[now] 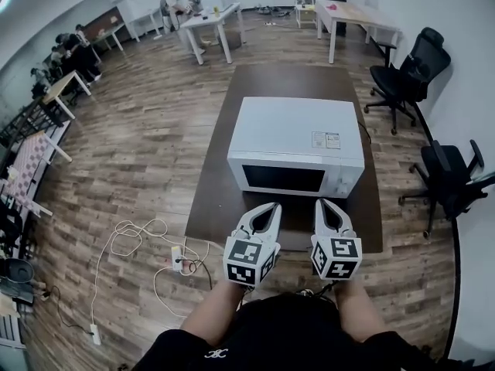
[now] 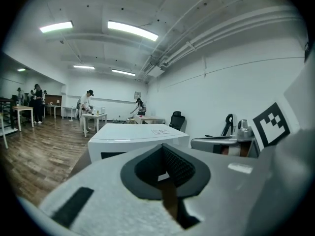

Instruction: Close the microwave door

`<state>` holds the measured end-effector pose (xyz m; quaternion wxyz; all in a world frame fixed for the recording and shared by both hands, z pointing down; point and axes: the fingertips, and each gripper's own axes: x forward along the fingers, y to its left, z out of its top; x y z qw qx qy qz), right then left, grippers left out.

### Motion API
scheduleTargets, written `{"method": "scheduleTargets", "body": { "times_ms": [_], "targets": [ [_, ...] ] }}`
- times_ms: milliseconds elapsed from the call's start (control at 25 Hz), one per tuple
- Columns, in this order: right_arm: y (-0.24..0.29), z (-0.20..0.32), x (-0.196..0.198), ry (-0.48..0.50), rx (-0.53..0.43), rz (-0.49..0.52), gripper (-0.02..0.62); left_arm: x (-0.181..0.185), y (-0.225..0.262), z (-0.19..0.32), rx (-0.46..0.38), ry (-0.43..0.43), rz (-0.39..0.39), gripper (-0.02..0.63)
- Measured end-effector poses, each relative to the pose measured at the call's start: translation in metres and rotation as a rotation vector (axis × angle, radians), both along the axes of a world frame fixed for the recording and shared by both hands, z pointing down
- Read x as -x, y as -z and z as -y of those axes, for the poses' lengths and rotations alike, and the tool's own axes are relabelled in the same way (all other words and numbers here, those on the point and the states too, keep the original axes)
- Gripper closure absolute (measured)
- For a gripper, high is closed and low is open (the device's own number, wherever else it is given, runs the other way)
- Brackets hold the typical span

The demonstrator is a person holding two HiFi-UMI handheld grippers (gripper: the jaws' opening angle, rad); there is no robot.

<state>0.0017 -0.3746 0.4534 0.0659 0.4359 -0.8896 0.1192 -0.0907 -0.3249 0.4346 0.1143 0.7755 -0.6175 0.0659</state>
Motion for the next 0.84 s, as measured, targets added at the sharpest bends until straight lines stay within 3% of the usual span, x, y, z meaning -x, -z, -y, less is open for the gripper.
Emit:
{"method": "scheduleTargets", "body": {
  "times_ms": [360, 840],
  "targets": [
    [-0.003, -0.016, 0.027, 0.013, 0.008, -0.014, 0.592, 0.035, -0.009, -0.010, 0.026, 0.031, -0.061, 0.595],
    [-0.001, -0.029, 0.040, -0.017, 0.001, -0.014, 0.592, 0.050, -0.010, -0.021, 0.031, 0.013, -0.011, 0.595]
  ]
}}
